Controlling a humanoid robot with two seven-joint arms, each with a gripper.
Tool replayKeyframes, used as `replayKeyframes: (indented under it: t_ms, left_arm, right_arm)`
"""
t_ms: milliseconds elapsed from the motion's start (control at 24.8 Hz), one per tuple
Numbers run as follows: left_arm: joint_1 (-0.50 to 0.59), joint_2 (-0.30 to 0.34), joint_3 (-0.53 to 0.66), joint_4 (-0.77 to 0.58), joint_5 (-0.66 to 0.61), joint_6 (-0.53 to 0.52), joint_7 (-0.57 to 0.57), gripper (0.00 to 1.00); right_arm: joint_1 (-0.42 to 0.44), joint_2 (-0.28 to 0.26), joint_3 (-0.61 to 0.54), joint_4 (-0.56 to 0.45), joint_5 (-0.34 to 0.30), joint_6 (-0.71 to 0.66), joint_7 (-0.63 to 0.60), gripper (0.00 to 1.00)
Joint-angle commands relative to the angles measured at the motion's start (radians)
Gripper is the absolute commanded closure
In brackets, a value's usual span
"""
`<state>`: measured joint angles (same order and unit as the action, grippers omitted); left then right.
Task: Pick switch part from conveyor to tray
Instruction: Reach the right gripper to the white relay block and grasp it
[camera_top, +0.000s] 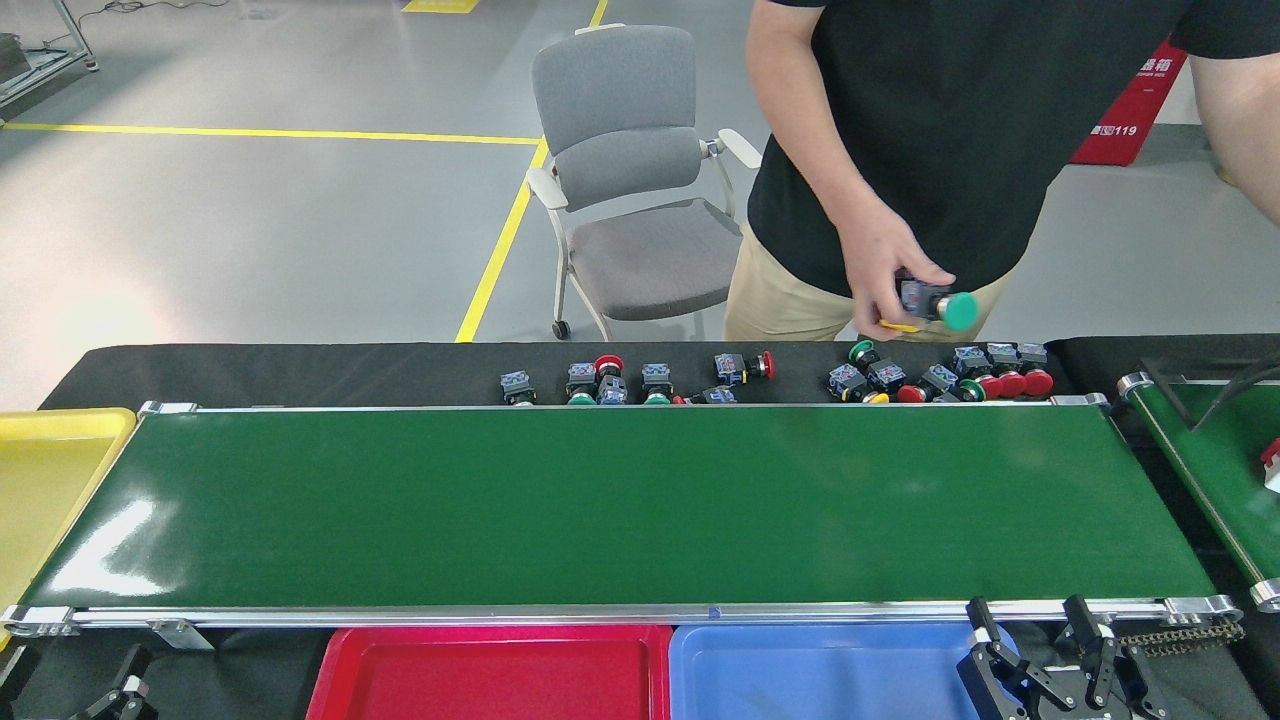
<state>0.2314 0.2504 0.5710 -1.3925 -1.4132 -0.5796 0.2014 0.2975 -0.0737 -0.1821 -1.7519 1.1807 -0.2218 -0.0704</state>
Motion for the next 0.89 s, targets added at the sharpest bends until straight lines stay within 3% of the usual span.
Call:
replayKeyframes:
  t_ms: [0, 847]
  left_arm:
    - [-0.006, 0.004, 0.003, -0.013, 0.000, 0.003, 0.007, 0.00]
    - [-0.015, 0.003, 0.001, -0.006, 0.002, -0.002, 0.007, 0.00]
  right_arm:
    - [-0.009, 0.000, -0.005, -0.011, -0.003, -0.001, -0.008, 0.00]
    - [-0.009, 0.003, -0.005, -0.014, -0.024, -0.002, -0.020, 0.00]
